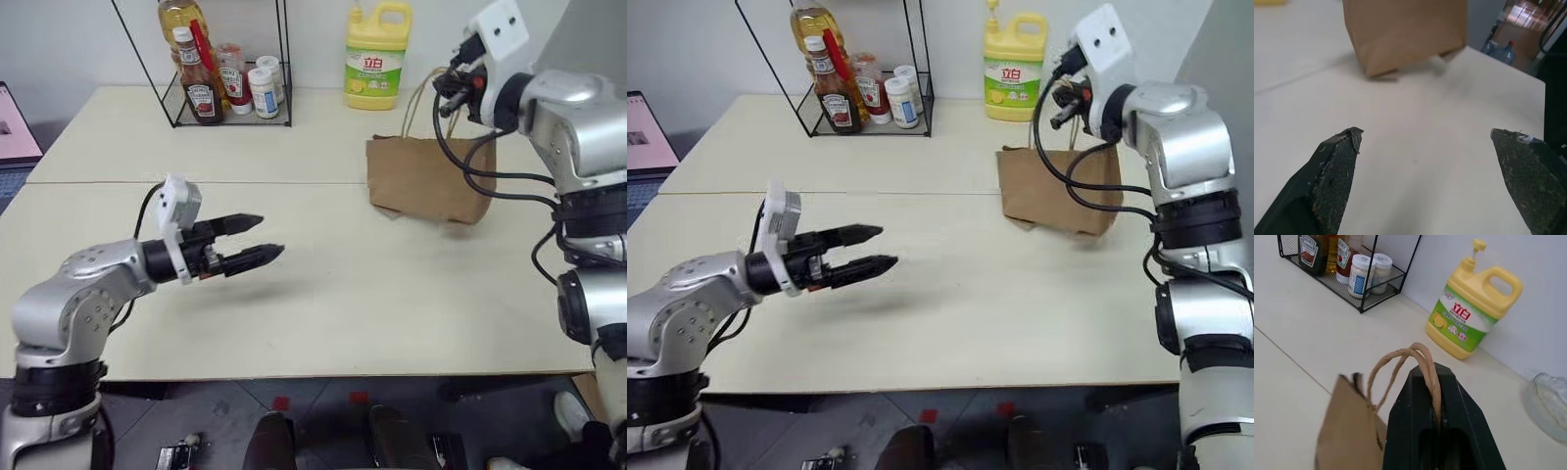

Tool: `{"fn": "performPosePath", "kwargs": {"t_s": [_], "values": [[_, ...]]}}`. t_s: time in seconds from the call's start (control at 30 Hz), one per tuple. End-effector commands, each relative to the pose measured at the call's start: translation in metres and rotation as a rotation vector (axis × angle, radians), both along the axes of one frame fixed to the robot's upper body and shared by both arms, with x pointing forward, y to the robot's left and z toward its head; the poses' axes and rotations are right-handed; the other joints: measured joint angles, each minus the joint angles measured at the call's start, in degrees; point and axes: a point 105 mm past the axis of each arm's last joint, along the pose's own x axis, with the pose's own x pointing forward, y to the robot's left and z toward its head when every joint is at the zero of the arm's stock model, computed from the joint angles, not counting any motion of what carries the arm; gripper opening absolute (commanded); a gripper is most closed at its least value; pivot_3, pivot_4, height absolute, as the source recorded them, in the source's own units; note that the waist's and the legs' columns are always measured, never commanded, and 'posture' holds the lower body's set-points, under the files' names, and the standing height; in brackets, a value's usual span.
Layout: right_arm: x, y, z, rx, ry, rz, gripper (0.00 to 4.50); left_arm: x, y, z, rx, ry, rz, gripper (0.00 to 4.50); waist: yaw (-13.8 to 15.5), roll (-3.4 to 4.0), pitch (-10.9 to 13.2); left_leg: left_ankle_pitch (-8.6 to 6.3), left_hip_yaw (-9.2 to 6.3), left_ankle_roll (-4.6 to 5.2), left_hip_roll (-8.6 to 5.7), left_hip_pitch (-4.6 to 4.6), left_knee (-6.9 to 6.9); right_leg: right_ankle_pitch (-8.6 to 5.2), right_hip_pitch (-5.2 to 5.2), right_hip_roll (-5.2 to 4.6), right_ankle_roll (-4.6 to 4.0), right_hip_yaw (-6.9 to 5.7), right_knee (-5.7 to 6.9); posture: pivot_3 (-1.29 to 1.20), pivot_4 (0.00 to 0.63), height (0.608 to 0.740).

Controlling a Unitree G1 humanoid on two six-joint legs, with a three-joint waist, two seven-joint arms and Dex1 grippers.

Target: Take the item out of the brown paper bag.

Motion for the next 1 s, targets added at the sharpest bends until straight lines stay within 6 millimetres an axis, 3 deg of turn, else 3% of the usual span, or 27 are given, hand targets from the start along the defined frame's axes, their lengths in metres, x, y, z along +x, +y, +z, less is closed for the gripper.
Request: {"fn": "performPosePath", "kwargs": {"t_s": [0.03, 0.2, 0.63, 1.0], "values": [[-0.01, 0.022, 0.041, 0.007, -0.139, 0.07, 0.02, -0.005, 0.006, 0.003, 0.024, -0.031, 0.016, 4.5, -0.1, 0.01, 0.0, 0.0, 0.0, 0.0, 0.0, 0.0, -0.01, 0.0, 0.0, 0.0, 0.0, 0.0, 0.0, 0.0, 0.15, 0.74], [-0.009, 0.052, 0.043, 0.023, -0.14, 0.135, 0.02, 0.007, 0.021, -0.002, 0.023, -0.078, 0.158, 4.5, -0.1, 0.02, 0.0, 0.0, 0.0, -0.01, 0.0, -0.01, 0.0, 0.0, 0.0, -0.02, -0.01, -0.03, 0.02, 0.0, 0.15, 0.74], [-0.016, 0.14, 0.053, 0.103, -0.141, 0.306, 0.02, 0.006, 0.022, -0.009, 0.028, -0.155, 0.253, 4.5, -0.9, 0.04, 0.0, 0.08, 0.02, -0.15, 0.0, -0.01, -0.04, 0.01, -0.03, -0.07, -0.03, -0.08, 0.07, 0.0, 0.15, 0.74], [-0.018, 0.181, 0.034, 0.144, -0.09, 0.364, 0.02, 0.003, 0.021, -0.012, 0.042, -0.17, 0.262, 4.5, -1.1, 0.04, 0.0, 0.1, -0.01, -0.19, 0.0, -0.03, -0.04, 0.01, -0.01, -0.08, -0.03, -0.14, 0.08, 0.0, 0.15, 0.74]]}}
